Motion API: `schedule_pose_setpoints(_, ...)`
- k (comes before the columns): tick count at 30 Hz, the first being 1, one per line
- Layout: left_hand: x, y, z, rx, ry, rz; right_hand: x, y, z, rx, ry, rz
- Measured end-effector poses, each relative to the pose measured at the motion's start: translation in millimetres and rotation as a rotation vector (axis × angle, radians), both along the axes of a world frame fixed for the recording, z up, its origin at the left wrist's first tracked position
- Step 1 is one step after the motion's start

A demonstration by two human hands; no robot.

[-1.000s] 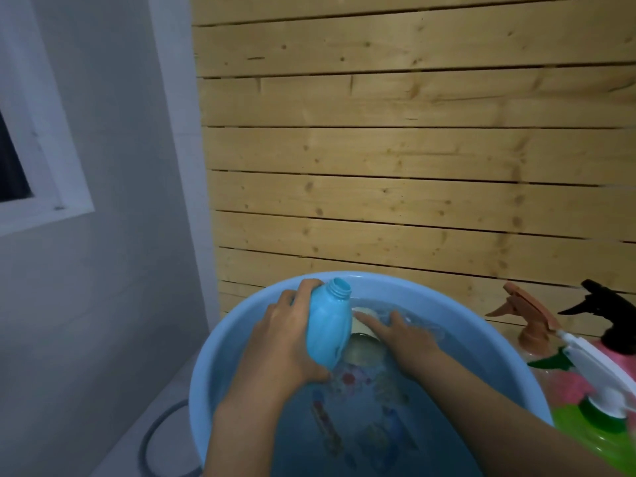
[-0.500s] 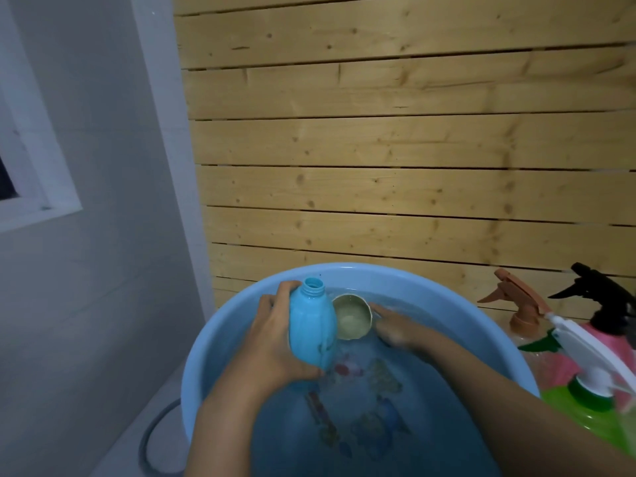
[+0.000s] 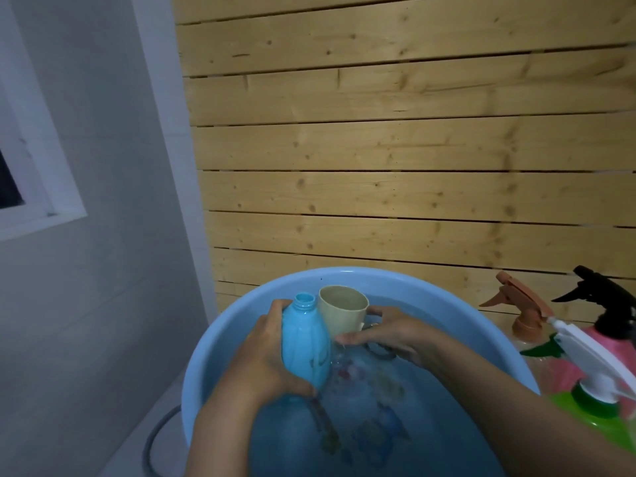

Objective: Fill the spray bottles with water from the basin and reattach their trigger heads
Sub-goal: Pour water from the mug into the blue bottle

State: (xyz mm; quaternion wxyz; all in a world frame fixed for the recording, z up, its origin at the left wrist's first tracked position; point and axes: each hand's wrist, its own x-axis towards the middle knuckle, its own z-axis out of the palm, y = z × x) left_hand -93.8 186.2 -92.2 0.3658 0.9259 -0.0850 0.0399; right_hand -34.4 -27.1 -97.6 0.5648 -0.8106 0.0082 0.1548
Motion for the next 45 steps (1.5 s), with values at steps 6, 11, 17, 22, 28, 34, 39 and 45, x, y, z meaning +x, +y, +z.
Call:
schedule_pose_setpoints(6,1,1,-2,0.019,0.104,0.001,-1,2,1,-0.01,-0.235,-0.109)
schedule_pose_setpoints(11,1,2,-2,0.066,0.098,0.024,-9,8,11,-0.201,-0.43,-0.123)
schedule_pose_setpoints(17,0,3,0,0.115,0.114,0.052,-16,11,23,-0.234,-0.524,-0.17)
schedule_pose_setpoints(22,0,4,0,0.158,0.18,0.04,-20,11,30,-0.215,-0.541,-0.202)
schedule_pose_setpoints(28,-4,1,6,0.238,0.235,0.022,-21,11,34,-0.289,-0.562,-0.209)
schedule_pose_setpoints(34,-9,-3,12,0.267,0.271,-0.012,-26,13,37,-0.348,-0.575,-0.196)
schedule_pose_setpoints(39,-10,-6,16,0.24,0.279,-0.029,-29,13,40,-0.416,-0.617,-0.17)
schedule_pose_setpoints(45,-11,-6,16,0.228,0.293,-0.027,-30,14,40,-0.451,-0.671,-0.166)
